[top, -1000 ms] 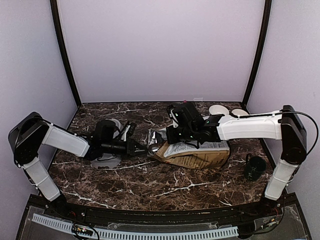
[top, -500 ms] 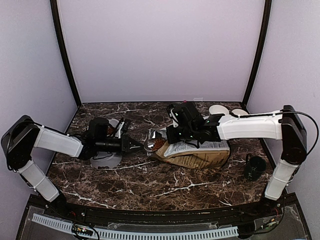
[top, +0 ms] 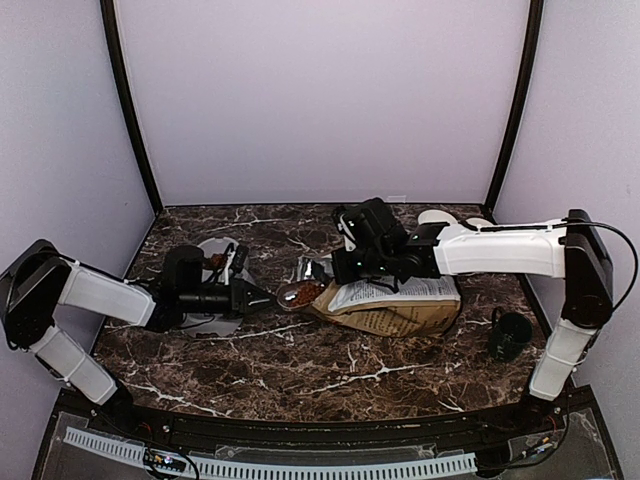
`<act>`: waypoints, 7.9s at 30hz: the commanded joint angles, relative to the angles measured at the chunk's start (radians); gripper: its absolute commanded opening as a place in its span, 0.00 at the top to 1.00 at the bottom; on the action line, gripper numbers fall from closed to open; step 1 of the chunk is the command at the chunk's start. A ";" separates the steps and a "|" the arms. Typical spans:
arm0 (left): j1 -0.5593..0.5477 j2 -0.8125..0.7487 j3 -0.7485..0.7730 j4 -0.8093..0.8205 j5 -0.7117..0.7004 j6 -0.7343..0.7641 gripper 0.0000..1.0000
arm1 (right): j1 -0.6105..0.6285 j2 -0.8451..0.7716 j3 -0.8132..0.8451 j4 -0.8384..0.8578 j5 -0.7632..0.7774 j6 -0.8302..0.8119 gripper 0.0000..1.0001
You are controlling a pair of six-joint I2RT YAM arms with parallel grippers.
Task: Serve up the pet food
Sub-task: Collect the pet food from the pet food bag, then place the pet food in the pet food bowl.
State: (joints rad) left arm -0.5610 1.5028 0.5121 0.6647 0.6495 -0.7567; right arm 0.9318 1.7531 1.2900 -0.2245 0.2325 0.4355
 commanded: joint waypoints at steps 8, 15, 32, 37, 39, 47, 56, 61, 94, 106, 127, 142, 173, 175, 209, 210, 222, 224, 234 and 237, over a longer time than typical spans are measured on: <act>0.027 -0.080 -0.062 0.171 0.044 -0.073 1.00 | -0.025 0.015 0.062 0.018 0.054 0.000 1.00; 0.061 -0.084 -0.088 0.276 0.084 -0.133 1.00 | -0.027 0.024 0.084 0.018 0.062 -0.010 1.00; 0.090 -0.019 -0.102 0.561 0.176 -0.314 1.00 | -0.027 0.032 0.064 0.027 0.062 -0.009 1.00; 0.097 0.054 -0.106 0.743 0.200 -0.417 1.00 | -0.027 0.022 0.050 0.028 0.071 -0.010 1.00; 0.099 0.071 -0.106 0.779 0.202 -0.441 1.00 | -0.028 0.018 0.044 0.030 0.076 -0.011 1.00; 0.124 -0.020 -0.132 0.638 0.176 -0.384 1.00 | -0.028 0.006 0.036 0.030 0.075 -0.007 1.00; 0.204 -0.253 -0.195 0.341 0.142 -0.266 1.00 | -0.028 0.009 0.007 0.053 0.080 0.007 1.00; 0.255 -0.427 -0.202 0.070 0.060 -0.164 1.00 | -0.029 0.024 0.005 0.069 0.076 -0.002 1.00; 0.502 -0.865 -0.246 -0.471 -0.026 -0.132 1.00 | -0.030 0.054 0.017 0.108 0.045 -0.007 1.00; 0.530 -0.986 -0.250 -0.649 -0.110 -0.135 1.00 | -0.031 0.037 -0.012 0.118 0.050 -0.001 1.00; 0.531 -1.005 -0.148 -0.974 -0.175 -0.110 1.00 | -0.031 0.017 -0.058 0.154 0.048 0.006 1.00; 0.531 -0.908 -0.069 -1.067 -0.191 -0.067 1.00 | -0.037 0.008 -0.086 0.172 0.054 0.009 1.00; 0.530 -0.845 0.068 -1.212 -0.214 -0.020 1.00 | -0.061 -0.001 -0.124 0.224 0.015 -0.006 1.00; 0.529 -0.843 0.075 -1.220 -0.215 -0.018 1.00 | -0.063 -0.005 -0.129 0.229 0.015 -0.007 1.00; 0.500 -0.748 0.239 -1.480 -0.315 0.062 1.00 | -0.074 -0.024 -0.202 0.271 -0.003 0.008 1.00; 0.492 -0.740 0.248 -1.487 -0.323 0.063 1.00 | -0.074 -0.024 -0.203 0.272 -0.003 0.008 1.00; 0.306 -0.604 0.385 -1.600 -0.533 0.043 1.00 | -0.077 -0.029 -0.209 0.273 -0.002 0.009 1.00; 0.298 -0.592 0.411 -1.624 -0.561 0.048 1.00 | -0.077 -0.032 -0.208 0.269 0.000 0.008 1.00; 0.274 -0.542 0.513 -1.537 -0.496 0.168 1.00 | -0.077 -0.046 -0.216 0.266 0.010 0.008 1.00; 0.249 -0.540 0.511 -1.450 -0.436 0.198 1.00 | -0.079 -0.044 -0.209 0.259 0.012 0.003 1.00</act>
State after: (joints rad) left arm -0.2832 0.9661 0.9955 -0.8948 0.1375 -0.6300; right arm 0.8822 1.7412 1.0916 0.0669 0.1791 0.4438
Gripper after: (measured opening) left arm 0.081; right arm 0.006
